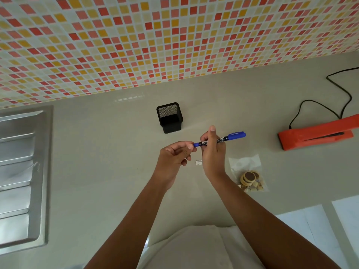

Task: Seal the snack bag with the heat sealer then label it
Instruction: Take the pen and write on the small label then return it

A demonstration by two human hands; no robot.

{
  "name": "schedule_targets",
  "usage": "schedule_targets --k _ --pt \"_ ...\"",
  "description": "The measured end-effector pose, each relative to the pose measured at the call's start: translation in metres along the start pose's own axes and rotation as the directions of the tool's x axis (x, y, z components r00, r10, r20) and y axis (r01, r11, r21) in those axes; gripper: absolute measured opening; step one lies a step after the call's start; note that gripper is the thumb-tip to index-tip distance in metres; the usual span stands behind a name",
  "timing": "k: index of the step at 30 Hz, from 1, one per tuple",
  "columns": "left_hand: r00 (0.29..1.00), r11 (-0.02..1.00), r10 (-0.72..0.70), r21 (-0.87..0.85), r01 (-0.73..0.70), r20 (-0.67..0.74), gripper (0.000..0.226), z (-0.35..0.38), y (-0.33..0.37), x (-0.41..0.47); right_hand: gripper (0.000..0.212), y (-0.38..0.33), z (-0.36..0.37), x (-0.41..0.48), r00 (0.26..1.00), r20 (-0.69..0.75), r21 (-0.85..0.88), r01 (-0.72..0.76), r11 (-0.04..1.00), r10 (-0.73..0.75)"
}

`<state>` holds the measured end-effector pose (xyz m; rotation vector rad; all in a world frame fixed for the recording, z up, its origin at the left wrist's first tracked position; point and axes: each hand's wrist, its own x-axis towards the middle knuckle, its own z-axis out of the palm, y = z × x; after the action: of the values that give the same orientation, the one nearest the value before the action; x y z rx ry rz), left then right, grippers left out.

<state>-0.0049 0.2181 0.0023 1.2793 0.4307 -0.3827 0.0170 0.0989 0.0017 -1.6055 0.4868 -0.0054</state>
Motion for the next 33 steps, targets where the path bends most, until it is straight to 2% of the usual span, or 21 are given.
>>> schedule_targets --k 3,11,13,18,21,23,27,33 --pt "0.999 0.999 0.036 0.022 -0.037 0.005 0.016 0.001 -0.001 0.002 0.047 -0.001 -0.002 0.000 0.998 -0.022 -0.047 -0.062 0.997 0.061" --pt "0.999 0.998 0.043 0.051 -0.043 0.008 0.018 0.009 -0.004 0.005 0.040 -0.002 -0.001 -0.004 0.987 -0.064 0.070 -0.146 0.987 0.151" --pt "0.999 0.996 0.049 0.079 -0.049 0.005 0.017 0.009 -0.005 0.006 0.041 0.002 -0.002 -0.002 0.988 -0.040 0.073 -0.143 0.987 0.147" --pt "0.993 0.979 0.105 0.171 -0.113 0.059 0.008 0.006 0.001 0.008 0.050 0.011 -0.002 -0.002 0.992 0.122 0.041 -0.048 0.998 0.042" --pt "0.985 0.970 0.167 0.182 -0.159 -0.030 0.007 0.000 0.013 0.013 0.044 0.008 -0.004 0.003 0.994 0.108 0.062 -0.036 0.997 0.029" --pt "0.964 0.965 0.223 0.169 -0.199 -0.142 0.010 -0.008 0.020 0.018 0.042 0.006 -0.009 0.010 0.997 0.064 0.087 -0.055 0.995 0.050" --pt "0.890 0.940 0.337 0.155 -0.303 -0.308 0.011 -0.033 0.039 0.029 0.025 0.004 -0.018 0.023 0.996 0.032 0.136 -0.082 0.987 0.079" --pt "0.767 0.835 0.521 0.409 -0.367 -0.375 0.015 -0.054 0.066 0.046 0.025 0.022 -0.020 0.028 0.993 0.063 0.033 -0.101 0.994 0.098"
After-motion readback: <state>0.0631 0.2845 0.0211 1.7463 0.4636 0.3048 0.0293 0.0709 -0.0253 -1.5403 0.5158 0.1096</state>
